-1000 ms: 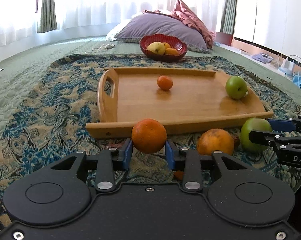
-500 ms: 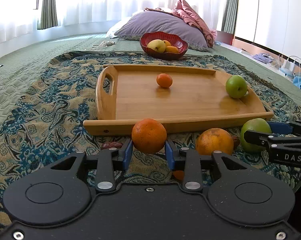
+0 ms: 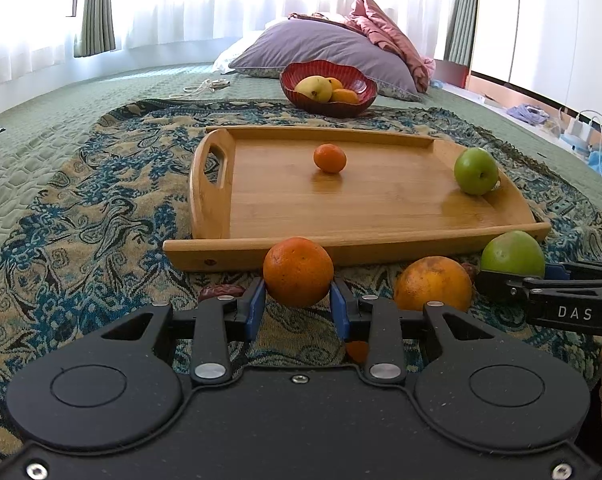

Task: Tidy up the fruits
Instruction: 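Lift and carry the orange and green apple over the tray with both grippers, then open both grippers to drop the orange and apple onto the tray, then withdraw both grippers from the tray toward the loose fruit beside it, then grasp a tangerine with the left gripper while the right gripper grasps a large orange, then lift and carry the tangerine and large orange over the tray with both grippers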

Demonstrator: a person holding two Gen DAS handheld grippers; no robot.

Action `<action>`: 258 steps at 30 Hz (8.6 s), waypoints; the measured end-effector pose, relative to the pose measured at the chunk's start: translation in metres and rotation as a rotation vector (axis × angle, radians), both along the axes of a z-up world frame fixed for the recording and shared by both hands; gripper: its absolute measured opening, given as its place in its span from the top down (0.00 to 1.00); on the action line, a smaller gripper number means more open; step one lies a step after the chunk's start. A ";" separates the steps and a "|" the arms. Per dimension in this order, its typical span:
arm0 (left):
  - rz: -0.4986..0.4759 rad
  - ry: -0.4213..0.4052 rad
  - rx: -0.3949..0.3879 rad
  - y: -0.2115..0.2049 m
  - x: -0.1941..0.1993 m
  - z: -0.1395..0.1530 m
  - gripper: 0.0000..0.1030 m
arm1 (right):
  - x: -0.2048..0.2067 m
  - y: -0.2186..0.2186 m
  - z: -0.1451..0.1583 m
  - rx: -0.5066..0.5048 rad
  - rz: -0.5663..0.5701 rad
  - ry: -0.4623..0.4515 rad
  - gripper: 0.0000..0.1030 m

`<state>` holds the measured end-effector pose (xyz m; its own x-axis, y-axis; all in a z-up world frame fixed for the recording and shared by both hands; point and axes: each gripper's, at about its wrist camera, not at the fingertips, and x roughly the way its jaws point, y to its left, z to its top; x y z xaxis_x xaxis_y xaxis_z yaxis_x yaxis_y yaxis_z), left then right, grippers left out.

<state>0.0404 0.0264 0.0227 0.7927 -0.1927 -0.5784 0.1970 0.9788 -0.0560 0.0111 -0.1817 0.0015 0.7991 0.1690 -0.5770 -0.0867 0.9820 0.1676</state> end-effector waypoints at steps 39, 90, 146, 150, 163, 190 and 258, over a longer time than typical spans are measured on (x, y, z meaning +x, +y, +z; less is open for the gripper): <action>0.030 0.065 -0.023 -0.016 0.136 0.021 0.68 | 0.124 0.005 0.038 -0.088 -0.005 0.035 0.42; 0.008 0.099 0.007 -0.027 0.148 0.005 0.66 | 0.143 0.013 0.021 -0.102 0.026 0.085 0.35; -0.041 -0.055 0.053 0.022 -0.008 0.006 0.08 | -0.012 0.031 0.026 -0.164 0.135 -0.131 0.04; -0.041 -0.058 0.067 0.025 -0.013 0.002 0.07 | -0.018 0.037 0.021 -0.187 0.151 -0.135 0.04; -0.159 -0.010 -0.016 0.016 -0.026 0.002 0.34 | -0.029 0.072 0.009 -0.297 0.241 -0.185 0.06; -0.221 0.043 -0.061 -0.015 -0.021 -0.008 0.70 | -0.043 0.056 0.005 -0.301 0.248 -0.191 0.24; -0.013 0.024 0.029 -0.010 0.187 0.046 0.70 | 0.126 0.037 0.042 -0.120 -0.039 -0.102 0.47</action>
<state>0.2278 0.0163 0.0689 0.7762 -0.1859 -0.6025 0.2086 0.9775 -0.0330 0.1374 -0.1443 0.0433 0.8592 0.0716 -0.5066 -0.0588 0.9974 0.0413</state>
